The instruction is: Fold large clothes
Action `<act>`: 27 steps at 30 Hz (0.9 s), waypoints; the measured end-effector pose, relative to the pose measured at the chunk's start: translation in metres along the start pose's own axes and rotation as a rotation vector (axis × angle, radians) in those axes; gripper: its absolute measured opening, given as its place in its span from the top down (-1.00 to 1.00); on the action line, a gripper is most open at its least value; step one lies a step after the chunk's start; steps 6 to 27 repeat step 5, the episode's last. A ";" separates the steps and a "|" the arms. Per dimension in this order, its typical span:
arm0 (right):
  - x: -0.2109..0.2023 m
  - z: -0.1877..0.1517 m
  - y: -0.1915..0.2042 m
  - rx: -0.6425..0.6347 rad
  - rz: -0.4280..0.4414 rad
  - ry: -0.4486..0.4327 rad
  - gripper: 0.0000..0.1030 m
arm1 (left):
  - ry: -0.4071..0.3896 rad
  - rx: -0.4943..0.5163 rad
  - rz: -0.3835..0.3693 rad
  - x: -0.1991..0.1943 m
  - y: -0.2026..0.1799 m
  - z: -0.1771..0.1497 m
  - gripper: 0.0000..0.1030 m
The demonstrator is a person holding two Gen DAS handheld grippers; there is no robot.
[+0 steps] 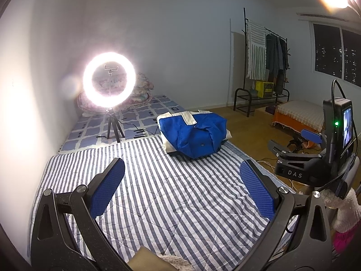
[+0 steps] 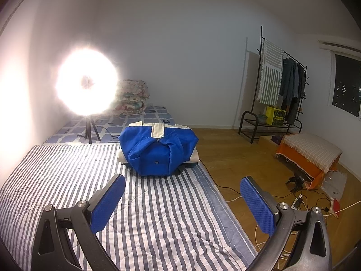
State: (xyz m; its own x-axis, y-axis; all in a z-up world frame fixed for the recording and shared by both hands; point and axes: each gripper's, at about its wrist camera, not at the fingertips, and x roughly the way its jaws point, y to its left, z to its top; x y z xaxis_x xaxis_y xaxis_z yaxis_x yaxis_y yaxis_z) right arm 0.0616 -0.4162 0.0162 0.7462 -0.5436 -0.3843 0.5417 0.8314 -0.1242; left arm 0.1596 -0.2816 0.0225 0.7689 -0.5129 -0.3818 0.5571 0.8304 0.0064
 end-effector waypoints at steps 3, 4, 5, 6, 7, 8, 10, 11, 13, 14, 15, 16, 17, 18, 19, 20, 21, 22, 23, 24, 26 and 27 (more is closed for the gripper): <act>0.000 0.000 0.000 -0.001 0.000 0.000 -0.99 | 0.000 -0.001 0.000 0.000 -0.002 -0.001 -1.00; 0.000 0.000 0.000 -0.002 0.000 0.000 -0.99 | 0.001 0.001 0.000 0.000 0.000 0.000 -1.00; 0.000 0.000 0.000 -0.003 0.000 0.001 -0.99 | 0.003 0.001 0.000 0.000 -0.001 0.000 -1.00; 0.000 0.000 0.000 -0.003 0.000 0.001 -0.99 | 0.003 0.001 0.000 0.000 -0.001 0.000 -1.00; 0.000 0.000 0.000 -0.003 0.000 0.001 -0.99 | 0.003 0.001 0.000 0.000 -0.001 0.000 -1.00; 0.000 0.000 0.000 -0.003 0.000 0.001 -0.99 | 0.003 0.001 0.000 0.000 -0.001 0.000 -1.00; 0.000 0.000 0.000 -0.003 0.000 0.001 -0.99 | 0.003 0.001 0.000 0.000 -0.001 0.000 -1.00; 0.000 0.000 0.000 -0.003 0.000 0.001 -0.99 | 0.003 0.001 0.000 0.000 -0.001 0.000 -1.00; 0.000 0.000 0.000 -0.003 0.000 0.001 -0.99 | 0.003 0.001 0.000 0.000 -0.001 0.000 -1.00; 0.000 0.000 0.000 -0.003 0.000 0.001 -0.99 | 0.003 0.001 0.000 0.000 -0.001 0.000 -1.00; 0.000 0.000 0.000 -0.003 0.000 0.001 -0.99 | 0.003 0.001 0.000 0.000 -0.001 0.000 -1.00; 0.000 0.000 0.000 -0.003 0.000 0.001 -0.99 | 0.003 0.001 0.000 0.000 -0.001 0.000 -1.00; 0.000 0.000 0.000 -0.003 0.000 0.001 -0.99 | 0.003 0.001 0.000 0.000 -0.001 0.000 -1.00; 0.000 0.000 0.000 -0.003 0.000 0.001 -0.99 | 0.003 0.001 0.000 0.000 -0.001 0.000 -1.00; 0.000 0.000 0.000 -0.003 0.000 0.001 -0.99 | 0.003 0.001 0.000 0.000 -0.001 0.000 -1.00; 0.000 0.000 0.000 -0.003 0.000 0.001 -0.99 | 0.003 0.001 0.000 0.000 -0.001 0.000 -1.00; 0.000 0.000 0.000 -0.003 0.000 0.001 -0.99 | 0.003 0.001 0.000 0.000 -0.001 0.000 -1.00; 0.000 0.000 0.000 -0.003 0.000 0.001 -0.99 | 0.003 0.001 0.000 0.000 -0.001 0.000 -1.00; 0.000 0.000 0.000 -0.003 0.000 0.001 -0.99 | 0.003 0.001 0.000 0.000 -0.001 0.000 -1.00; 0.000 0.000 0.000 -0.003 0.000 0.001 -0.99 | 0.003 0.001 0.000 0.000 -0.001 0.000 -1.00; 0.000 0.000 0.000 -0.003 0.000 0.001 -0.99 | 0.003 0.001 0.000 0.000 -0.001 0.000 -1.00; 0.000 0.000 0.000 -0.003 0.000 0.001 -0.99 | 0.003 0.001 0.000 0.000 -0.001 0.000 -1.00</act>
